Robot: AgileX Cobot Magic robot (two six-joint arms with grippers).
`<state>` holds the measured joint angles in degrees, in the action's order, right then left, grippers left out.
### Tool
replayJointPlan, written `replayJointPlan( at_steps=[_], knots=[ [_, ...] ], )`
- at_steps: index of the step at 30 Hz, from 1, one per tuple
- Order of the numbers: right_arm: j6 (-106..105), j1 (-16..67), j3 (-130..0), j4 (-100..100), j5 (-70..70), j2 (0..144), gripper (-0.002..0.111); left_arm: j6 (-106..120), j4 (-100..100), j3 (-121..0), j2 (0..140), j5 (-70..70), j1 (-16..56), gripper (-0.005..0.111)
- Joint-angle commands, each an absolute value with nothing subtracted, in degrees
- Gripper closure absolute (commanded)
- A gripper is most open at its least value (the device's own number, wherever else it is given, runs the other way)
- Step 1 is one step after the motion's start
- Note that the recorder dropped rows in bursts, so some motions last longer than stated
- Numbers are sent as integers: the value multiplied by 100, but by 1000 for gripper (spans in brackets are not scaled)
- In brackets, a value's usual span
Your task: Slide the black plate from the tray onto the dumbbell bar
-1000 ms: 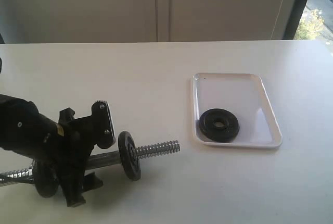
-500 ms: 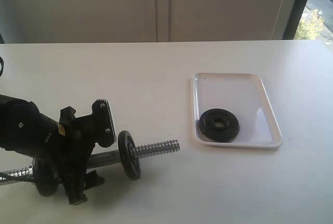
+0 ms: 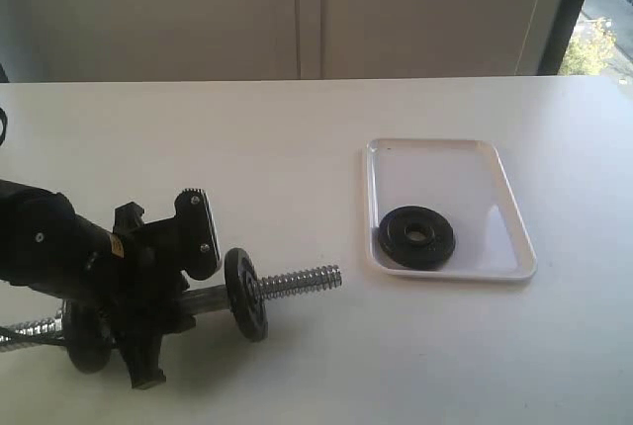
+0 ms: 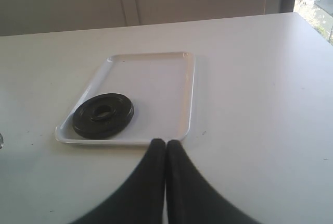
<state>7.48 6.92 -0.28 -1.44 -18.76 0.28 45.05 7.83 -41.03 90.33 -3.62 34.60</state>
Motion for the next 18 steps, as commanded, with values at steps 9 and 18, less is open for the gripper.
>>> replayJointPlan(
  at_steps=[9, 18],
  knots=[
    [884, 691, 0, -163, -1793, 0, 108, 4481, 853, -4050, 9040, -437, 3476, 99],
    [884, 691, 0, -163, -1793, 0, 108, 4430, 853, -4050, 8781, -462, 3476, 107]
  ],
)
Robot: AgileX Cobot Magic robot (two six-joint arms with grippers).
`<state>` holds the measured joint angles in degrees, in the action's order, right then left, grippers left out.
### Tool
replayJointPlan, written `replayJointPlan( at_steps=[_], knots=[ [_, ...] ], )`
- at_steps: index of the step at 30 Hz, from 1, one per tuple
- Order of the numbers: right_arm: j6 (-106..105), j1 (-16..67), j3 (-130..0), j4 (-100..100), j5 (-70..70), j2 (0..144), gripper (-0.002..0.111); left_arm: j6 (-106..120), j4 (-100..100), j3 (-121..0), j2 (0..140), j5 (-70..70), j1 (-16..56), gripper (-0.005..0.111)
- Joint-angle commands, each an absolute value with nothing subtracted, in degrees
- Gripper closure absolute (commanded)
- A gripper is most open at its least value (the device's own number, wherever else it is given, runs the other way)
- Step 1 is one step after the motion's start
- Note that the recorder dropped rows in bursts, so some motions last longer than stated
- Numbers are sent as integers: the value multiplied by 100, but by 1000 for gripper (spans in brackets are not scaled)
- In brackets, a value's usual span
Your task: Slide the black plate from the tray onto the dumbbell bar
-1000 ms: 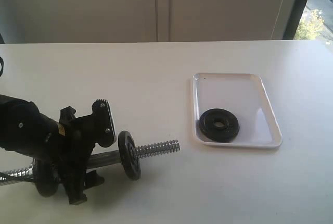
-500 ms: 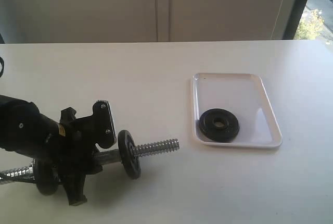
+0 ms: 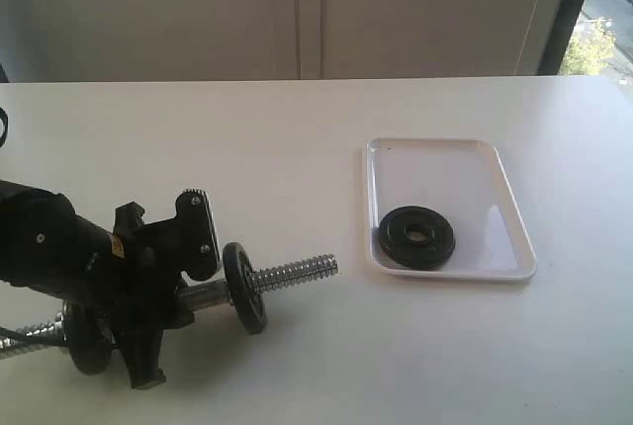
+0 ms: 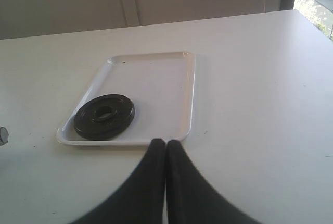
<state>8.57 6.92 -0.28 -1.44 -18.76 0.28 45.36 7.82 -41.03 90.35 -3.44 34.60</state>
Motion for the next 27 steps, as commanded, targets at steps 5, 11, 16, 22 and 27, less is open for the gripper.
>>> replayJointPlan(
  at_steps=[5, 11, 16, 22, 27],
  knots=[
    [884, 691, 0, -163, -1793, 0, 108, 4340, 853, -4050, 8448, -462, 3476, 107],
    [884, 691, 0, -163, -1793, 0, 108, 4331, 853, -4050, 8169, -462, 3476, 107],
    [884, 691, 0, -163, -1793, 0, 108, 4331, 853, -4050, 8076, -462, 3476, 107],
    [884, 691, 0, -163, -1793, 0, 108, 4331, 853, -4050, 7923, -473, 3476, 107],
    [884, 691, 0, -163, -1793, 0, 108, 4331, 853, -4050, 7924, -496, 3476, 107]
  ],
)
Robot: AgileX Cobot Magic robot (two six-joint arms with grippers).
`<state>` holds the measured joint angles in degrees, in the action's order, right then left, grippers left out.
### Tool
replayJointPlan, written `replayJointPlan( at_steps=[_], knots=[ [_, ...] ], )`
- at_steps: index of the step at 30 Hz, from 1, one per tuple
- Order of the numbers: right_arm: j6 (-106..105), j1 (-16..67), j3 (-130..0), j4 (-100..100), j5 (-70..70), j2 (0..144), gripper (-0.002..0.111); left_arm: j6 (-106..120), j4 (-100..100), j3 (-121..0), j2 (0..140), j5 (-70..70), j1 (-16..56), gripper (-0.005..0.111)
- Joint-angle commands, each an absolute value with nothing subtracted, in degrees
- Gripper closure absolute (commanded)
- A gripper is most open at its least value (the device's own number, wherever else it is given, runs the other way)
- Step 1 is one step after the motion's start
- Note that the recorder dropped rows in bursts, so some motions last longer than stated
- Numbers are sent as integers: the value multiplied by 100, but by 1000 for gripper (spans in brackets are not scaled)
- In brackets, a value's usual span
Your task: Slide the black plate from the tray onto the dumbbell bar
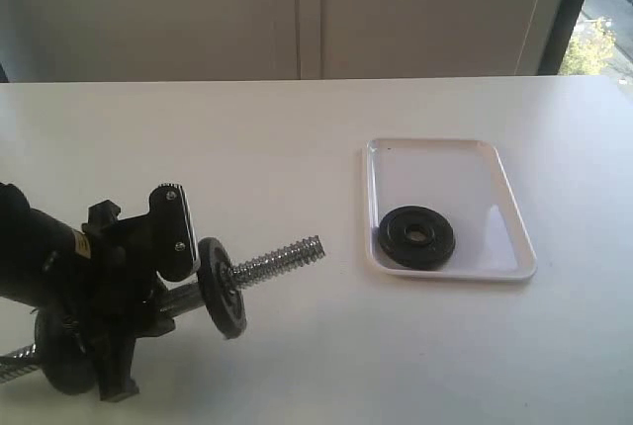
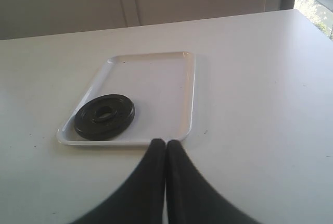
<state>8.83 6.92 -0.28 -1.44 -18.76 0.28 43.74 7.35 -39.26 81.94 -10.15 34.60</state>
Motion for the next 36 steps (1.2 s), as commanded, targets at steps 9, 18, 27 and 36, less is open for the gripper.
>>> replayJointPlan(
  at_steps=[9, 18, 27, 36],
  knots=[
    [1434, 691, 0, -329, 88, 0, 108, 4331, 853, -4050, 7924, -521, 3476, 107],
    [1726, 691, 0, -329, 2706, 0, 108, 4331, 853, -4050, 7924, -521, 3476, 107],
    [1522, 691, -58, -538, 2060, 0, 108, 4331, 853, -4050, 7924, -521, 3476, 107],
    [1097, 691, -1535, -538, 352, 2063, 108, 4331, 853, -4050, 7924, -521, 3476, 107]
  ],
)
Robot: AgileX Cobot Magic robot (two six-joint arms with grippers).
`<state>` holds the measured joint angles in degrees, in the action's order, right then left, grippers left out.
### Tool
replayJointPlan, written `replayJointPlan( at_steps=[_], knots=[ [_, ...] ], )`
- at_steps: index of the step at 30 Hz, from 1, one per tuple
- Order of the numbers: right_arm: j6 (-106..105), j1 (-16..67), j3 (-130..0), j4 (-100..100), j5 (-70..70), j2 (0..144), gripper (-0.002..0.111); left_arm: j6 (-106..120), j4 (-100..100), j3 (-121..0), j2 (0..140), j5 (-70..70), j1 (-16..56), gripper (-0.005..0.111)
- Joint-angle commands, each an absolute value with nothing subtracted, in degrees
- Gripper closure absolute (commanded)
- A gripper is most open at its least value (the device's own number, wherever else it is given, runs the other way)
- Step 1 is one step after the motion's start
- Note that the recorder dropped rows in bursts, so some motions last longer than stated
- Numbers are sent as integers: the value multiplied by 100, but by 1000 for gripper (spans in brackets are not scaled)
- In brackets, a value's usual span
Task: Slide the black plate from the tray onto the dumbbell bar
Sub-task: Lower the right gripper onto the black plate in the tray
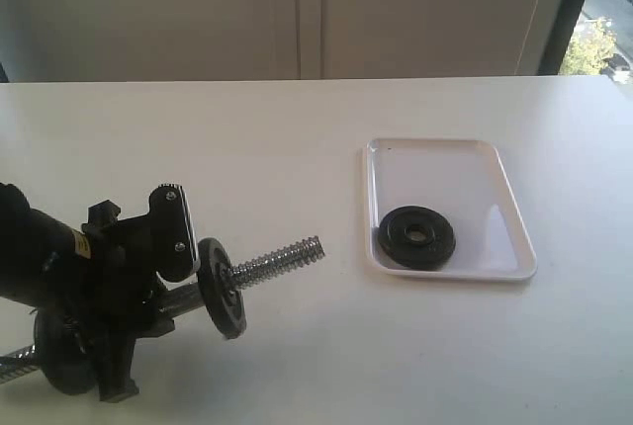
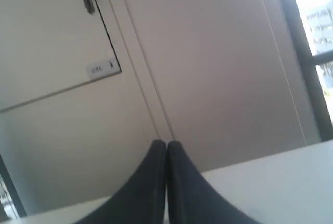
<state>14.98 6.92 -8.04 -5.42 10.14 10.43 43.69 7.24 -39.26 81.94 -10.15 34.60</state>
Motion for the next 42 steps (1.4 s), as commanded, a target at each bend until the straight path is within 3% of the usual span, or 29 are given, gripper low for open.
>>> replayJointPlan(
  at_steps=[1, 11, 23, 34, 38, 42],
  knots=[
    [966, 691, -1761, -538, 134, 2355, 108, 4331, 853, -4050, 7924, -521, 3476, 107],
    [-233, 816, -4657, -549, -2988, 5833, 108, 4331, 853, -4050, 7924, -521, 3476, 107],
    [-926, 2215, -6111, 560, -4326, 8300, 108, 4331, 853, -4050, 7924, -521, 3476, 107],
    [-903, 2399, -6319, 630, -4002, 9275, 107, 4331, 853, -4050, 7924, -521, 3476, 107],
    [-1139, 2399, -6319, 428, -3826, 9383, 86, 4331, 853, -4050, 7924, -521, 3476, 107],
    [-1137, 2399, -6319, 138, -3812, 9491, 41, 4331, 853, -4050, 7924, -521, 3476, 107]
  ],
)
